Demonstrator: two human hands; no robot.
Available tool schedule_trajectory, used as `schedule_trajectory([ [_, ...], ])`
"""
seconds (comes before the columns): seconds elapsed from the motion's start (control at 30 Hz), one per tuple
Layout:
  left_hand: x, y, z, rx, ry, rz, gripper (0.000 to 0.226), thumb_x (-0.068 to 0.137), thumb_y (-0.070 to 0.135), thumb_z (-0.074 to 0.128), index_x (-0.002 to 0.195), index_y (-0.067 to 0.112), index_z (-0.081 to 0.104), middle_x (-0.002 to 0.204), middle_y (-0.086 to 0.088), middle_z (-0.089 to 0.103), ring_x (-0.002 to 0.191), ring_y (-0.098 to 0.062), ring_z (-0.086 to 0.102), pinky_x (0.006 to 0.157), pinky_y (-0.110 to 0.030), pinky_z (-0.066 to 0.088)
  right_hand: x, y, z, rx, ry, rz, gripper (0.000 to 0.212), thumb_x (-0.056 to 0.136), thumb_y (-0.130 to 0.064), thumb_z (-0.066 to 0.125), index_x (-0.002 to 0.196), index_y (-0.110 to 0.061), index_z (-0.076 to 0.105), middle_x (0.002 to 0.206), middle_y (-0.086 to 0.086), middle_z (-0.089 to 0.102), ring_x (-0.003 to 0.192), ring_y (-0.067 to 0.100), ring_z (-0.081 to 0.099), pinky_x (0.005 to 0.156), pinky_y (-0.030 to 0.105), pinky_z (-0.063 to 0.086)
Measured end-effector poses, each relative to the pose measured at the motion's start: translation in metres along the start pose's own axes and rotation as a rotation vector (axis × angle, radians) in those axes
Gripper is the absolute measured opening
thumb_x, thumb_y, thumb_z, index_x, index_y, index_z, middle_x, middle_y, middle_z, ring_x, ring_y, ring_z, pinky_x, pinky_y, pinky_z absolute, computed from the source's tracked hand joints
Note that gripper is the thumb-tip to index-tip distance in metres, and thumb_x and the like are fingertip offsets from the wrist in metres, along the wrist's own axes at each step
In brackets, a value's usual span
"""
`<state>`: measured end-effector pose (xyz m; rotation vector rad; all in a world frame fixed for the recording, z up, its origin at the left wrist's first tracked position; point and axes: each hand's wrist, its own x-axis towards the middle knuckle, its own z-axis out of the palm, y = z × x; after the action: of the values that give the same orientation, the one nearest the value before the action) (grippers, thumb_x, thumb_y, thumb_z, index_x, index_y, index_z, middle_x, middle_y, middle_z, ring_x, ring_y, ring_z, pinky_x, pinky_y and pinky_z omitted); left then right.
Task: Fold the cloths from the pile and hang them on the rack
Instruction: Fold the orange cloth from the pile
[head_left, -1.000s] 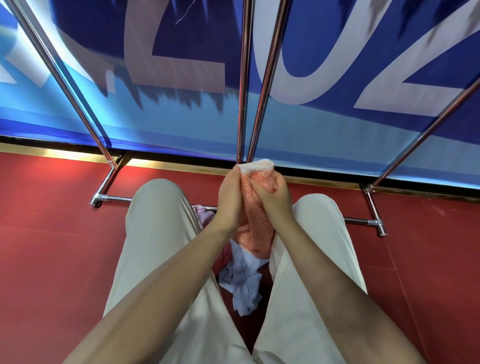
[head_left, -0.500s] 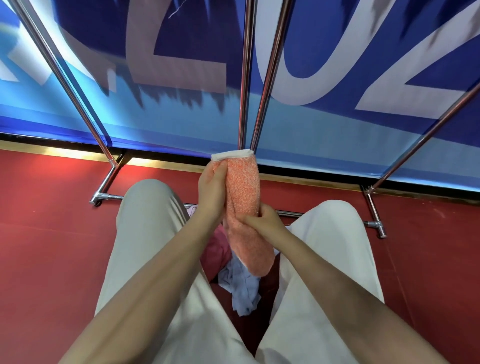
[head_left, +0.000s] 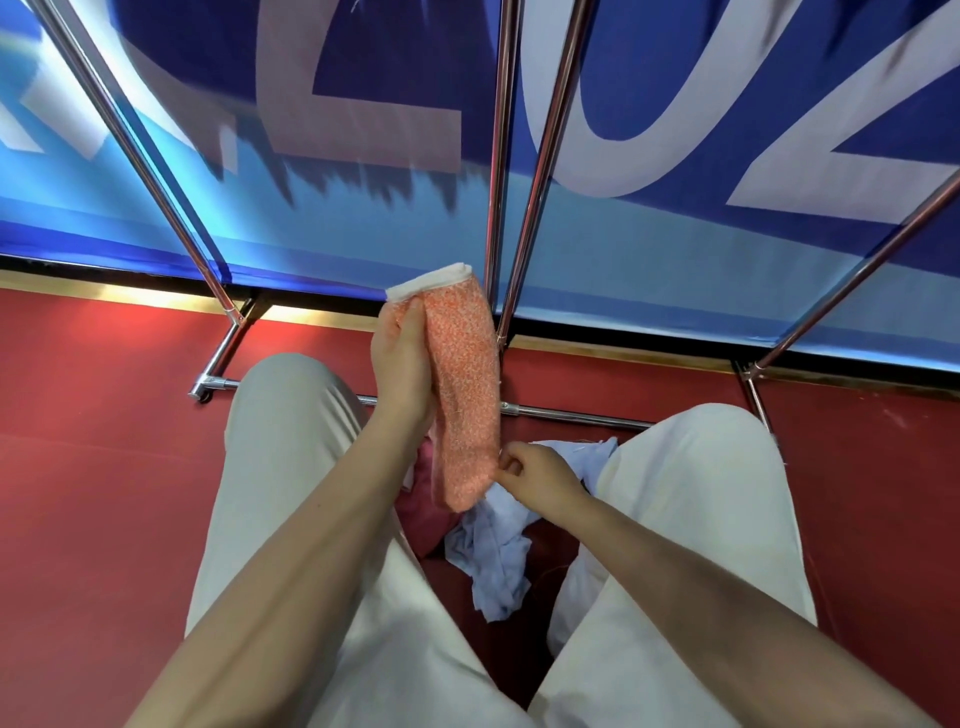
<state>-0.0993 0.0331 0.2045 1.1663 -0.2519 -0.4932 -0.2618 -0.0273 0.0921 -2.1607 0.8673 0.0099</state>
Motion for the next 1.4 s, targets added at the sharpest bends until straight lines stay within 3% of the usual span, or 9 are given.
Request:
schedule_trajectory([
  [0.13, 0.001, 0.006, 0.002, -0.05, -0.006, -0.043, 0.015, 0.098, 0.017, 0.049, 0.098, 0.017, 0.064, 0.091, -0.002, 0.066, 0.083, -0.012, 0.062, 0.074, -0.026, 0.05, 0.003, -0.007, -0.007, 0.102, 0.153, -0.081, 0.023, 0.084, -0.033, 0.07, 0.088, -0.017, 0.056, 0.091, -0.006, 0.055, 0.085, 0.009, 0.054, 0.074, 0.027, 0.043],
  [0.3, -0.006, 0.012, 0.006, -0.018, -0.154, -0.125, 0.018, 0.1, 0.014, 0.045, 0.1, 0.013, 0.064, 0.09, -0.004, 0.067, 0.08, -0.012, 0.064, 0.073, -0.027, 0.052, 0.012, -0.025, -0.032, 0.481, 0.192, -0.038, 0.083, 0.073, -0.026, 0.082, 0.142, -0.025, 0.036, 0.135, -0.007, 0.047, 0.125, 0.006, 0.044, 0.099, 0.02, 0.038],
  [0.43, -0.011, 0.011, 0.01, -0.072, -0.27, -0.204, 0.023, 0.101, 0.015, 0.044, 0.115, 0.007, 0.06, 0.108, -0.013, 0.066, 0.097, -0.019, 0.065, 0.08, -0.03, 0.054, 0.008, -0.043, -0.034, 0.589, 0.046, 0.05, 0.056, 0.074, -0.013, 0.081, 0.124, -0.014, 0.054, 0.109, -0.004, 0.061, 0.103, 0.012, 0.061, 0.07, 0.006, 0.046],
  [0.57, -0.01, 0.013, 0.009, -0.193, -0.291, -0.238, 0.021, 0.101, 0.014, 0.041, 0.109, 0.009, 0.06, 0.105, -0.013, 0.064, 0.098, -0.023, 0.062, 0.089, -0.039, 0.05, 0.007, -0.044, -0.025, 0.647, 0.075, 0.12, 0.041, 0.074, -0.008, 0.081, 0.11, -0.008, 0.061, 0.09, -0.007, 0.061, 0.074, -0.007, 0.055, 0.056, 0.0, 0.042],
  [0.8, 0.012, 0.014, -0.003, -0.214, -0.17, -0.161, 0.021, 0.1, 0.016, 0.043, 0.106, 0.01, 0.063, 0.097, -0.009, 0.065, 0.092, -0.021, 0.061, 0.086, -0.039, 0.046, 0.004, -0.042, -0.014, 0.656, 0.111, 0.13, 0.038, 0.072, -0.015, 0.083, 0.105, -0.017, 0.062, 0.094, -0.007, 0.066, 0.094, 0.015, 0.065, 0.07, 0.017, 0.048],
  [1.03, 0.027, 0.013, -0.004, -0.23, -0.077, -0.133, 0.02, 0.101, 0.019, 0.042, 0.104, 0.014, 0.061, 0.097, -0.008, 0.064, 0.093, -0.021, 0.06, 0.087, -0.04, 0.045, -0.004, -0.051, -0.037, 0.688, 0.154, 0.03, 0.043, 0.066, -0.054, 0.071, 0.096, -0.025, 0.065, 0.085, -0.015, 0.071, 0.08, -0.003, 0.066, 0.074, 0.017, 0.052],
  [1.1, 0.031, 0.018, 0.001, -0.234, -0.086, -0.146, 0.019, 0.102, 0.02, 0.042, 0.105, 0.013, 0.059, 0.097, -0.008, 0.063, 0.091, -0.02, 0.061, 0.085, -0.038, 0.048, -0.007, -0.054, -0.045, 0.683, 0.166, 0.014, 0.02, 0.077, -0.047, 0.068, 0.085, -0.029, 0.064, 0.074, -0.018, 0.071, 0.073, -0.004, 0.066, 0.071, 0.021, 0.051],
  [1.17, 0.034, 0.026, 0.01, -0.232, -0.097, -0.163, 0.018, 0.101, 0.021, 0.044, 0.107, 0.013, 0.059, 0.098, -0.01, 0.064, 0.093, -0.022, 0.061, 0.086, -0.039, 0.049, -0.008, -0.056, -0.055, 0.657, 0.199, 0.012, 0.008, 0.083, -0.034, 0.071, 0.088, -0.029, 0.067, 0.084, -0.01, 0.073, 0.081, 0.008, 0.07, 0.077, 0.032, 0.055],
  [1.4, 0.045, 0.072, 0.065, -0.162, -0.191, -0.053, 0.021, 0.099, 0.024, 0.046, 0.109, 0.011, 0.06, 0.094, -0.007, 0.064, 0.089, -0.018, 0.062, 0.076, -0.036, 0.052, 0.006, -0.086, -0.119, 0.655, 0.278, -0.005, 0.036, 0.084, -0.009, 0.071, 0.118, -0.008, 0.059, 0.106, 0.002, 0.063, 0.094, 0.016, 0.06, 0.081, 0.026, 0.05],
])
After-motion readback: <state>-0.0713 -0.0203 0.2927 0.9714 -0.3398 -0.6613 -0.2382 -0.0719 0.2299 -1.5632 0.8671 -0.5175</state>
